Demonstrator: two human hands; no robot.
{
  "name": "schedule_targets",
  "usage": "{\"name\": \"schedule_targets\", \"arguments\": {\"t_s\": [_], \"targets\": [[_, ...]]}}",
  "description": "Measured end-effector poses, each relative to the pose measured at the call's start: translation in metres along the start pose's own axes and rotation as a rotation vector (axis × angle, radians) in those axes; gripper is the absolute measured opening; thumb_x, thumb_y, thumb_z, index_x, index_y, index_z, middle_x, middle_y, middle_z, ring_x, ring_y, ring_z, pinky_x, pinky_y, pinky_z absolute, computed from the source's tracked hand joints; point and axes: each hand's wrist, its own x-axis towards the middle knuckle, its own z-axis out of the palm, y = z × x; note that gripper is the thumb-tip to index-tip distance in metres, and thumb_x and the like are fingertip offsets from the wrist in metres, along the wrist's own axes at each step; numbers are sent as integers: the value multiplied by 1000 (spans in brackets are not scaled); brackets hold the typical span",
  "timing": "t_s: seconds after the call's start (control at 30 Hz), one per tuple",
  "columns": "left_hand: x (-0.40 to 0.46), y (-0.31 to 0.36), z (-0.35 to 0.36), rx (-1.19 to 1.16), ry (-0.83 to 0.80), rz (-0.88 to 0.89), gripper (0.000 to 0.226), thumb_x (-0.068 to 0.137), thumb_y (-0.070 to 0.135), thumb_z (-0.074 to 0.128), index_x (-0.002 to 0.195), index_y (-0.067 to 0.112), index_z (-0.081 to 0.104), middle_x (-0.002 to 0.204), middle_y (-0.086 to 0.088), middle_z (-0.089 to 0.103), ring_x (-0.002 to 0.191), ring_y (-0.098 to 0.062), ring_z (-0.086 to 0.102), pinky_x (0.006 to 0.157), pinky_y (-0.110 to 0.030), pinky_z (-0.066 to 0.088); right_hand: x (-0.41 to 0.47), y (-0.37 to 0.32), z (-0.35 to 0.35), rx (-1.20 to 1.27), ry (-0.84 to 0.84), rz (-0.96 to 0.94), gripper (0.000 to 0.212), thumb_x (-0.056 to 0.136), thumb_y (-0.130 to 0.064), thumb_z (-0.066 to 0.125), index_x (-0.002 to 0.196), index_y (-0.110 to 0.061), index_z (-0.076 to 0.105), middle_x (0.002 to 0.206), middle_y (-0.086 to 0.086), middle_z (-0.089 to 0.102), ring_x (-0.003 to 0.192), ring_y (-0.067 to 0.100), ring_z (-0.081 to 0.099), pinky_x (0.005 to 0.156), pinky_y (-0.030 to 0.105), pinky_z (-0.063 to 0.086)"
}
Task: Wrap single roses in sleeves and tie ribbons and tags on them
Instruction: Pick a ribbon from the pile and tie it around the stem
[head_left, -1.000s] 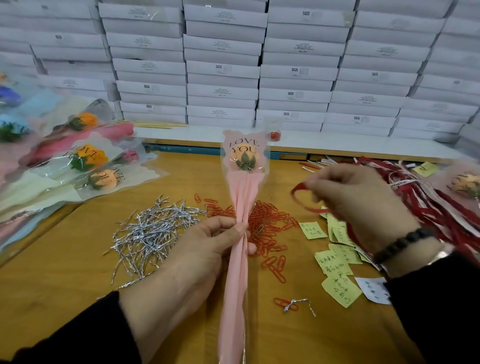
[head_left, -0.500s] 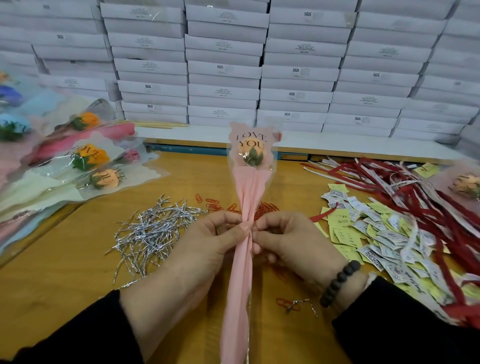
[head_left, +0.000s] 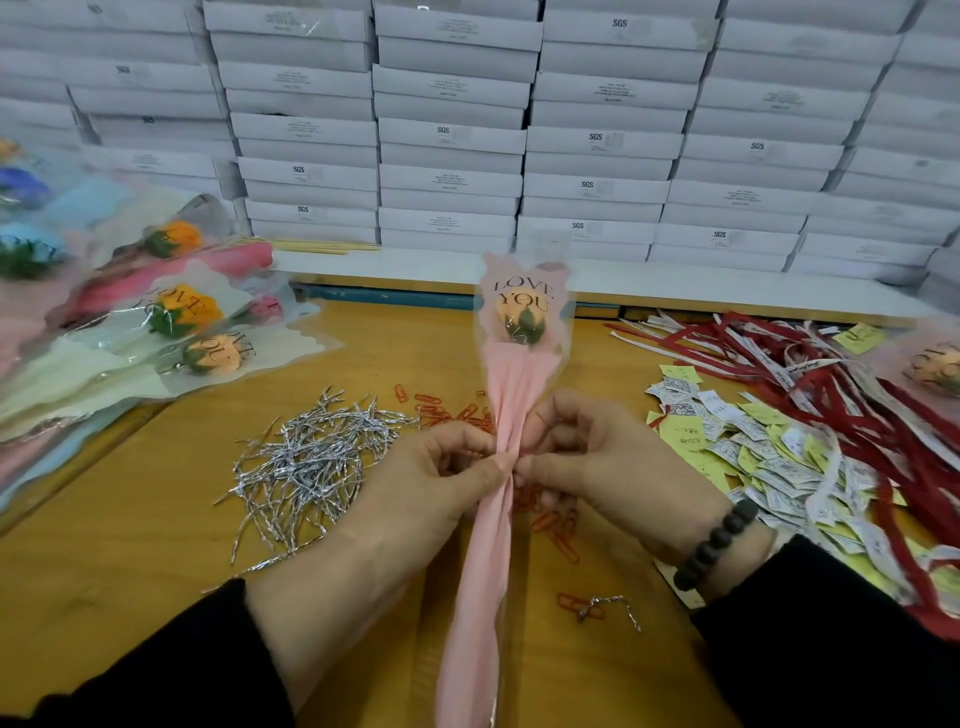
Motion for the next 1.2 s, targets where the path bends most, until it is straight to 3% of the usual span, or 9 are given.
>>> {"name": "schedule_targets", "arguments": {"t_s": [0.13,0.27,0.37,0.53,0.6,0.7,0.9,1.07,1.2], "targets": [[1,-1,-1,25,-8,-30,5,81,4,64,78,3,69,69,-10,60,60,-11,56,58,-18,47,0,0,0,-55,15,-44,17,80,9,63,84,-6,55,75,10,61,59,16,58,62,25,53],[2,-3,-1,66,15,-54,7,81,5,66,81,0,71,71,-11,63,64,-14,55,61,-20,46,0,2,3,-179,31,-115,20,81,8,62,83,-11,57,73,8,63,57,9,58,63,24,53],[1,-2,-1,70,37,-53,9,81,4,66,73,5,70,60,-4,62,53,-6,55,54,-15,45,0,4,7,-339,104,-178,22,80,1,64,82,-19,58,77,0,64,67,6,59,69,22,52],[3,-2,-4,-46,136,-81,10,81,5,65,72,2,66,53,-3,59,43,-5,51,45,-12,42,-4,3,17,-576,325,-294,14,82,-15,64,79,-24,54,83,-11,54,75,3,50,66,13,41],[3,-1,-5,-91,151,-90,11,82,5,64,72,1,67,53,-5,61,43,-8,54,45,-13,43,-5,2,24,-486,340,-232,14,87,-22,60,73,-21,58,72,-8,58,61,2,51,56,12,41],[3,1,-6,-141,152,-99,13,83,5,62,72,-1,66,56,-12,63,45,-14,56,47,-17,47,-5,-1,33,-83,170,85,29,94,-23,50,70,-11,63,58,-2,62,34,4,43,38,15,36],[3,2,-6,-126,194,-104,20,82,8,64,62,6,65,44,-1,51,38,-8,45,41,-14,39,-1,5,35,426,205,355,21,95,-21,50,85,-6,61,48,-2,58,33,6,39,35,18,27],[2,3,-5,-97,190,-97,20,81,7,65,62,7,66,44,0,52,40,-8,45,45,-16,42,2,14,31,604,317,264,12,91,-18,56,87,-7,61,51,-2,56,35,5,40,33,16,30],[-1,6,-5,-60,171,-106,11,80,9,67,71,4,67,58,-10,51,55,-19,44,58,-29,41,0,14,29,365,390,73,15,88,-22,59,79,-15,69,53,-3,59,46,5,51,45,18,45]]}}
